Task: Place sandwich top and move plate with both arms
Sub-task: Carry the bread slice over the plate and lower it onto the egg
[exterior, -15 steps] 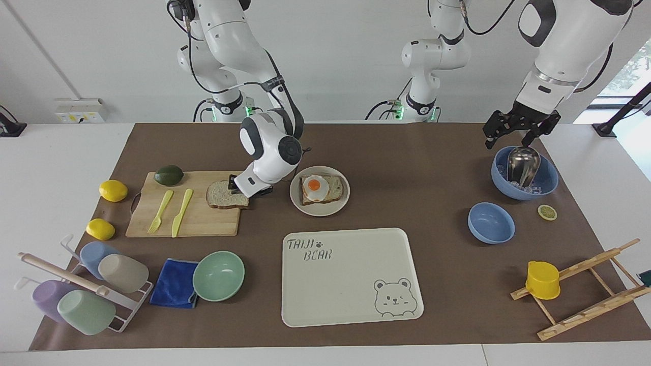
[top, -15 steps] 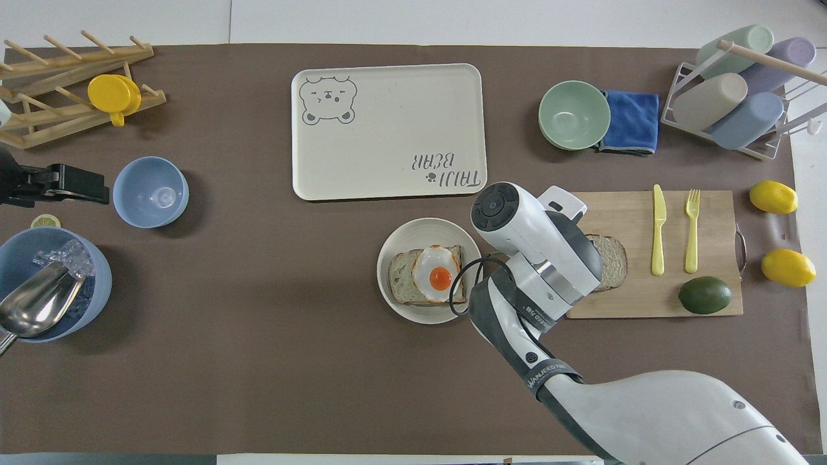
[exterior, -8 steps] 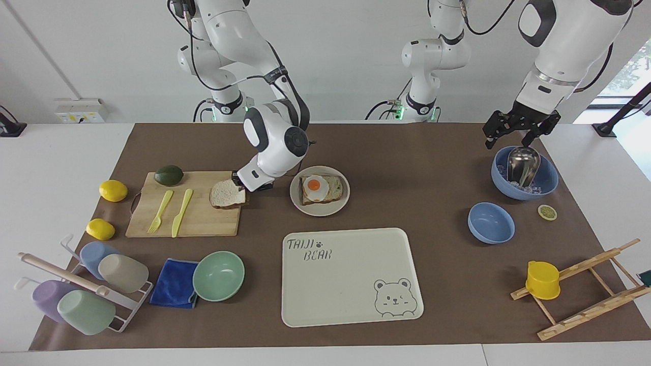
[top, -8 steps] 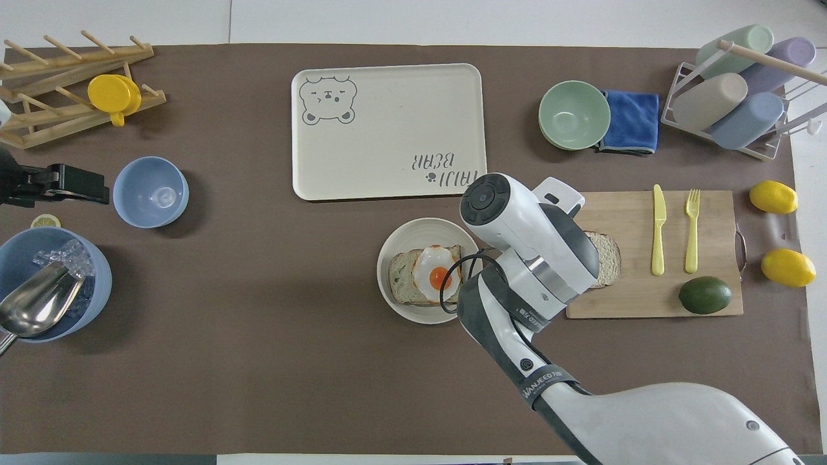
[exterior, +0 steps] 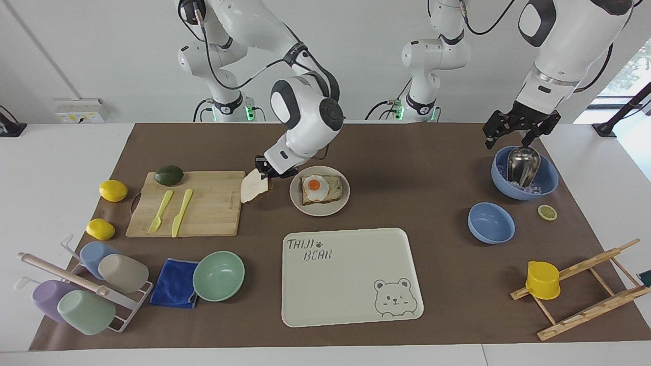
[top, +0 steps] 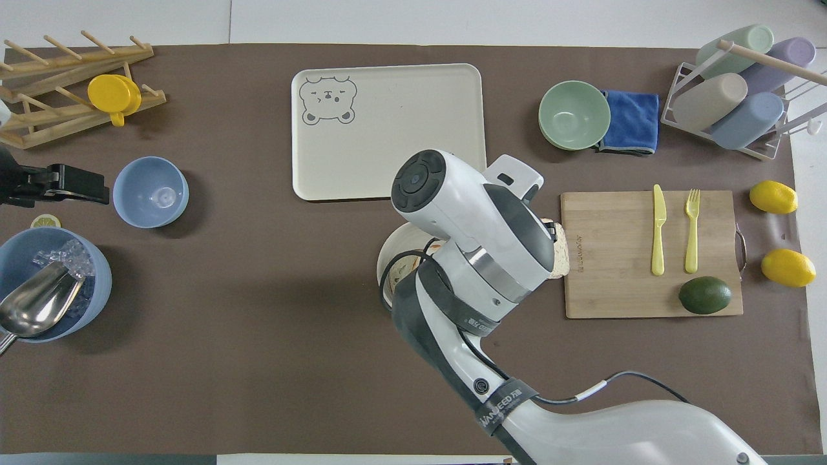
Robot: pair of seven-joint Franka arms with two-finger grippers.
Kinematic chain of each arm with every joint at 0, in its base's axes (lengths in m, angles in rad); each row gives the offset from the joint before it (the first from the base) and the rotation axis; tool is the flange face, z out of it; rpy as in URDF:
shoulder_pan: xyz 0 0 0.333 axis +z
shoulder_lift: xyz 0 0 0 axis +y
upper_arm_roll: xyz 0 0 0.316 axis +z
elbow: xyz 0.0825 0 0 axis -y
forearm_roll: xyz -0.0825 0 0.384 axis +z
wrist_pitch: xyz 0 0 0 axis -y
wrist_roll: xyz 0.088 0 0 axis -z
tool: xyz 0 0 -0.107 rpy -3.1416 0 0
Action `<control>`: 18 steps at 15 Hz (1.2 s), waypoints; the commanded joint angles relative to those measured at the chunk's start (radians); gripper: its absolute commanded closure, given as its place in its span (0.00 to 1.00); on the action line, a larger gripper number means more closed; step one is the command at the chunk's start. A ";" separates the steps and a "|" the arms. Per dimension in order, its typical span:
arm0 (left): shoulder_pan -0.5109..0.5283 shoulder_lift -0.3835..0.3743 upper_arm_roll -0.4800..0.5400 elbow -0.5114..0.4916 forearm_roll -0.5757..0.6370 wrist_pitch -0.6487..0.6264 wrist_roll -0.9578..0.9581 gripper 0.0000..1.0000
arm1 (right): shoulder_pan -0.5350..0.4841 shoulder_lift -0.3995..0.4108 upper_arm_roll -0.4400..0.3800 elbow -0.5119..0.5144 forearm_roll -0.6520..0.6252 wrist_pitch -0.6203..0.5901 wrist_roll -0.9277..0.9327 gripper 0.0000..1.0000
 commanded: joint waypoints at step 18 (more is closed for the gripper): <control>0.015 -0.049 0.000 -0.086 0.018 0.018 -0.006 0.00 | -0.018 0.023 0.025 -0.095 0.250 0.335 0.167 0.85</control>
